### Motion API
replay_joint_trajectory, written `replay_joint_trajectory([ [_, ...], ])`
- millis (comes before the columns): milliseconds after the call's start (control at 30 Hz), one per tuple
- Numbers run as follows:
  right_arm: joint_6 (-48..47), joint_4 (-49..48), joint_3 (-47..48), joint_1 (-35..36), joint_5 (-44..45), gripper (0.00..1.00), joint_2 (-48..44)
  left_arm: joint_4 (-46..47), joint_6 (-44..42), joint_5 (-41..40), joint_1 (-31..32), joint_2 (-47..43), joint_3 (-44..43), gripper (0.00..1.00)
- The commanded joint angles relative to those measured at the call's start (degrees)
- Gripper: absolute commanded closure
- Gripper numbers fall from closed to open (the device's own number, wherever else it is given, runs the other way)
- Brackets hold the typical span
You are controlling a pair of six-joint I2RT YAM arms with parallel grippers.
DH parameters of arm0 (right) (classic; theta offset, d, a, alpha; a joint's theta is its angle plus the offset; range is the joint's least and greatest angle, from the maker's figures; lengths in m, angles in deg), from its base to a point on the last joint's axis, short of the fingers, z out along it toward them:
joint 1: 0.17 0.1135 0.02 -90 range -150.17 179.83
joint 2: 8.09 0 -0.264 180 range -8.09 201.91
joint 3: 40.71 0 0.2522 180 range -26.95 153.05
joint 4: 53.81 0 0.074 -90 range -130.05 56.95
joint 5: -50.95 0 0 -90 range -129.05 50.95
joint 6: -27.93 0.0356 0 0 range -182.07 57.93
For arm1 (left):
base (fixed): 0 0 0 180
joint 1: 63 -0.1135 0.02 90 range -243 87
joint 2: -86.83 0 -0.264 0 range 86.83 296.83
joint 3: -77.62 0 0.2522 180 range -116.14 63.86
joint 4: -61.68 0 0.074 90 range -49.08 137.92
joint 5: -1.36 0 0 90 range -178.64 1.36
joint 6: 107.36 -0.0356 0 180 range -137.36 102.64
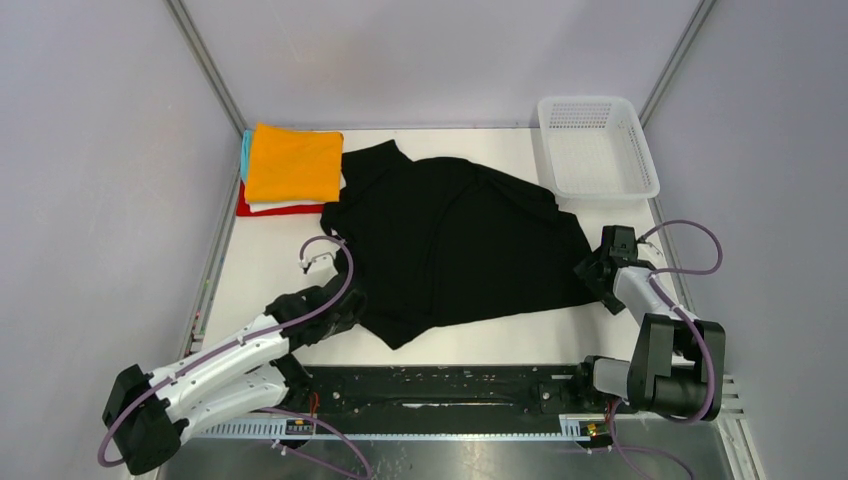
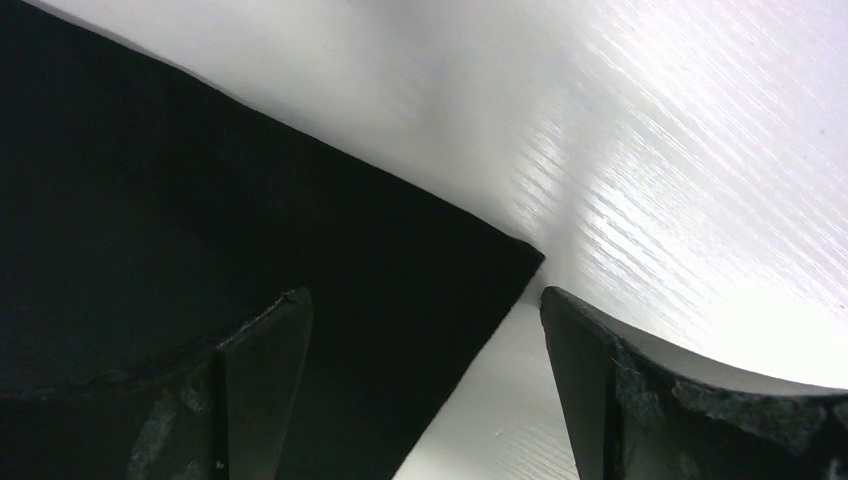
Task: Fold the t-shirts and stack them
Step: Flatten out the tshirt
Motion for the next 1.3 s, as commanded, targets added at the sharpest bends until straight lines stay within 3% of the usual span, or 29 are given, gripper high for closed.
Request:
replay_joint_trajectory([
  [0, 1.4, -2.1, -0.1, -0.4, -5.4, 0.09, 3.5, 6.2, -1.7, 0.4, 0.0, -4.7, 2.6, 1.0],
  [133, 0.7, -4.1, 0.0, -0.4, -7.7, 0.16, 5.3, 5.2, -0.9, -0.2, 0.0, -5.4, 2.5, 1.0],
  [300, 0.0, -7.4, 0.3, -0.4, -10.8, 0.32, 7.5, 2.8, 2.1, -1.4, 0.0, -5.4, 2.3, 1.0],
  [467, -0.6, -9.4, 0.9, -0.4, -13.5, 0.68, 9.9, 2.8, 1.9, -2.2, 0.0, -4.2, 0.3, 1.0],
  [500, -0.8, -9.5, 1.0, -0.4, -13.9, 0.83, 10.2, 2.8, 2.1, -3.1, 0.0, -3.8, -0.1, 1.0],
  [533, -1.2, -9.6, 1.1, -0.4, -14.3, 0.91, 10.1, 3.1, 2.2, -3.9, -0.1, -3.4, -0.5, 1.0],
  [600, -1.8, -9.8, 1.3, -0.4, -14.8, 1.0, 9.5, 3.3, 2.2, -5.3, 0.0, -2.4, -1.7, 1.0],
  [967, -4.8, -8.9, -0.6, -0.3, -15.2, 1.0, -8.2, 6.2, -2.9, -16.8, 0.0, -3.3, -10.2, 1.0],
  [1267, -6.7, -5.0, 4.1, 0.2, -19.7, 1.0, -19.9, 21.5, -13.6, -24.7, -0.1, -11.5, -12.9, 1.0],
])
